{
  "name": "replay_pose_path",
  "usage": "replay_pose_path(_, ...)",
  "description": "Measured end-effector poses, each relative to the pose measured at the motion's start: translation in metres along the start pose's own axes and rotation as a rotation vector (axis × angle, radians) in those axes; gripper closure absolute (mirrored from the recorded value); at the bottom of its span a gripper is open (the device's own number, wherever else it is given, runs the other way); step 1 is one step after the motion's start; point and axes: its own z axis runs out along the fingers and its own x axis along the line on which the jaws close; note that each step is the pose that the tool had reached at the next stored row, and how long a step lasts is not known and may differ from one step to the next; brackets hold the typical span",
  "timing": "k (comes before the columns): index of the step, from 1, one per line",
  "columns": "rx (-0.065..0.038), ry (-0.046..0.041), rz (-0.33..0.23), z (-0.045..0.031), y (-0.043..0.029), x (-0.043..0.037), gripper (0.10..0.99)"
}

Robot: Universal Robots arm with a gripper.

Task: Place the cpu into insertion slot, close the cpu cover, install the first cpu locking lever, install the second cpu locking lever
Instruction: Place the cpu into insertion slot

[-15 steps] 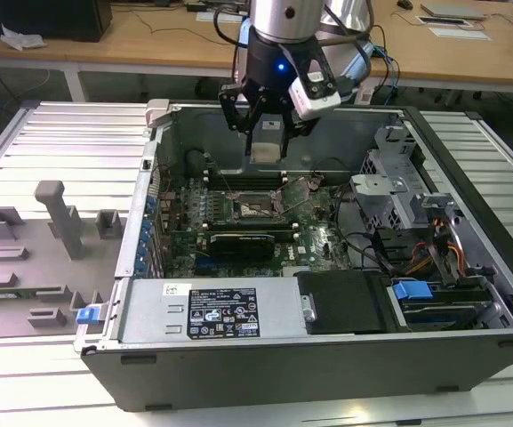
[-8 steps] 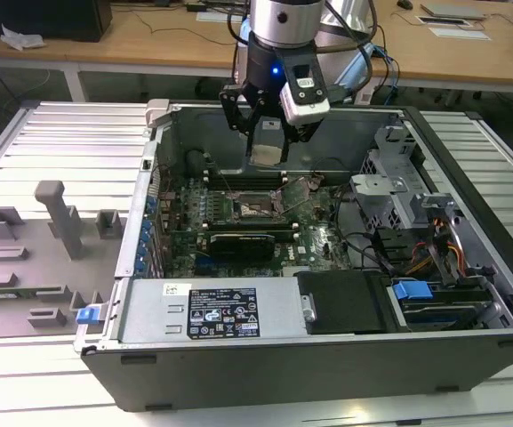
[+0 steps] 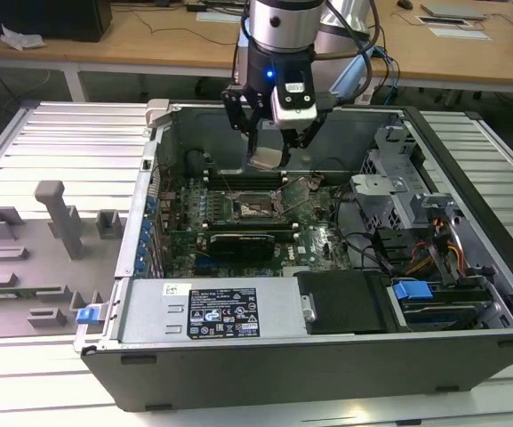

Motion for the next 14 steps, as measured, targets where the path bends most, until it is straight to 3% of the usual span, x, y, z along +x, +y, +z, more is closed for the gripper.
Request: replay_pose_path(14, -0.006, -0.0272, 0.326, 0.0073, -0.0006, -0.0002, 0.549)
